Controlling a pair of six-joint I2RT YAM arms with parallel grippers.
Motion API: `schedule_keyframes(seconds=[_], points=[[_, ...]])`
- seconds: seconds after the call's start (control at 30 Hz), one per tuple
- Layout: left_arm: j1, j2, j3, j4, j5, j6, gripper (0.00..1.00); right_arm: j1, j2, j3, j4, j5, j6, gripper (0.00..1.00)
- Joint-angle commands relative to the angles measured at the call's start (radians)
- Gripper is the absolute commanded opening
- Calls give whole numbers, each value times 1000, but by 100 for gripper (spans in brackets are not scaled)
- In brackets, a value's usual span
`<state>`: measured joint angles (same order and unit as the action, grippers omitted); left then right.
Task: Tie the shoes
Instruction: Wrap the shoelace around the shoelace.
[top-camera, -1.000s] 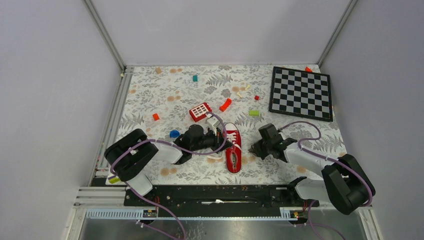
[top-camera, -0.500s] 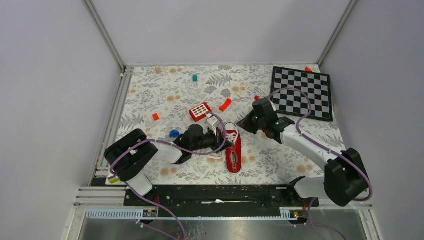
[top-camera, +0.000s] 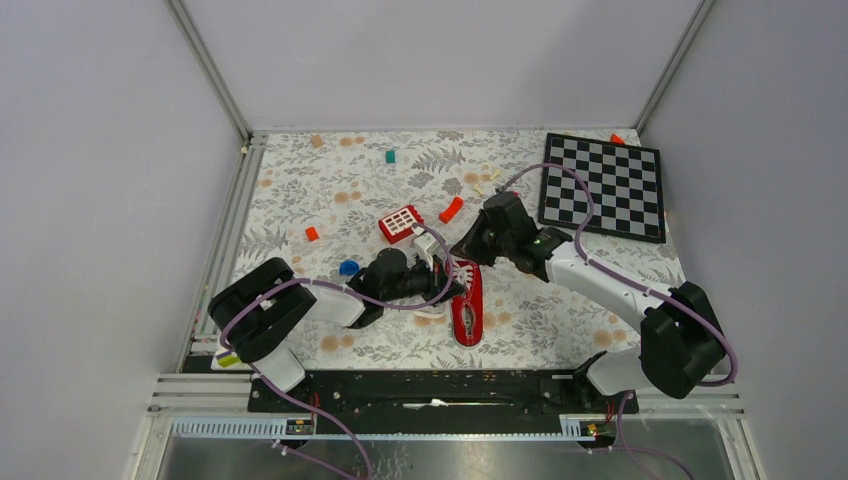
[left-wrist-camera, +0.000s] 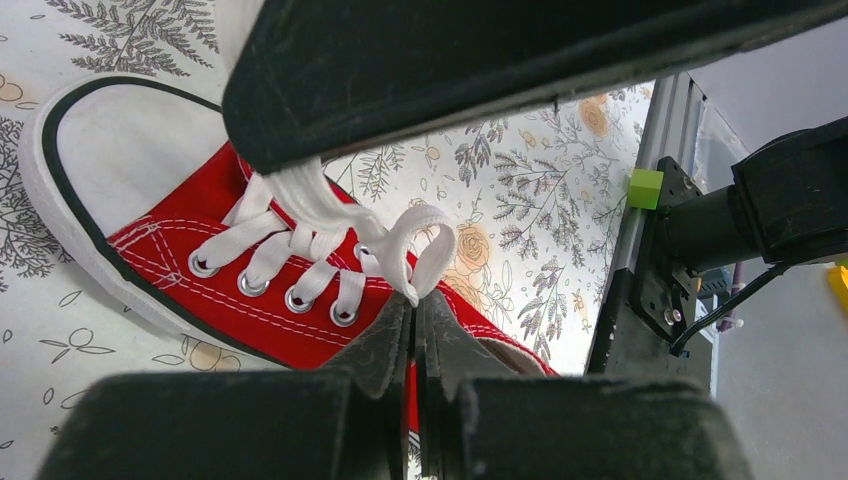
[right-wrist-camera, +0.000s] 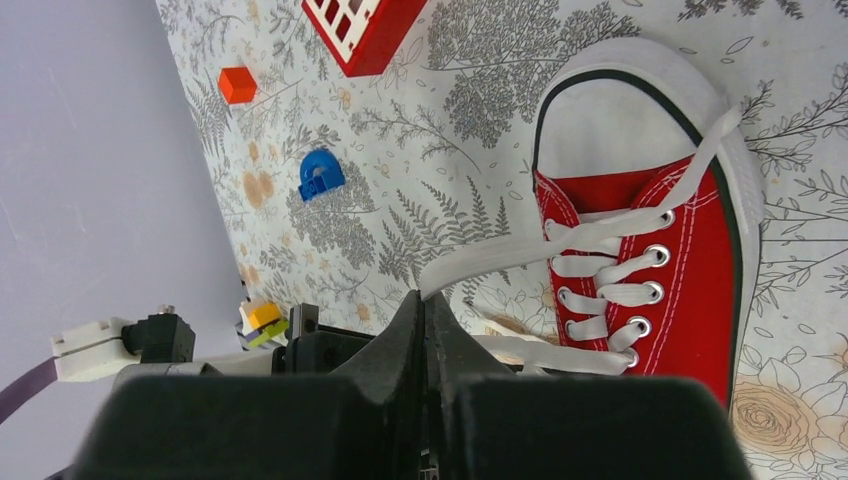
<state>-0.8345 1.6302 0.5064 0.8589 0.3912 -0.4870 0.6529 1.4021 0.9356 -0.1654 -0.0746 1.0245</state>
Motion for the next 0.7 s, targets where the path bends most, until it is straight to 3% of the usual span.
schedule_keyframes(seconds=[0.0,0.37,0.67], points=[[-1,-10,37,51,62,1,0,19,0,35,27,-39,-26,0],[-1,0,46,57,62,-8,0,40,-1,1,37,-49,-17,0],[-1,7,47,53,28,-14,0,42,-99,-84,-5,-24,-23,0]])
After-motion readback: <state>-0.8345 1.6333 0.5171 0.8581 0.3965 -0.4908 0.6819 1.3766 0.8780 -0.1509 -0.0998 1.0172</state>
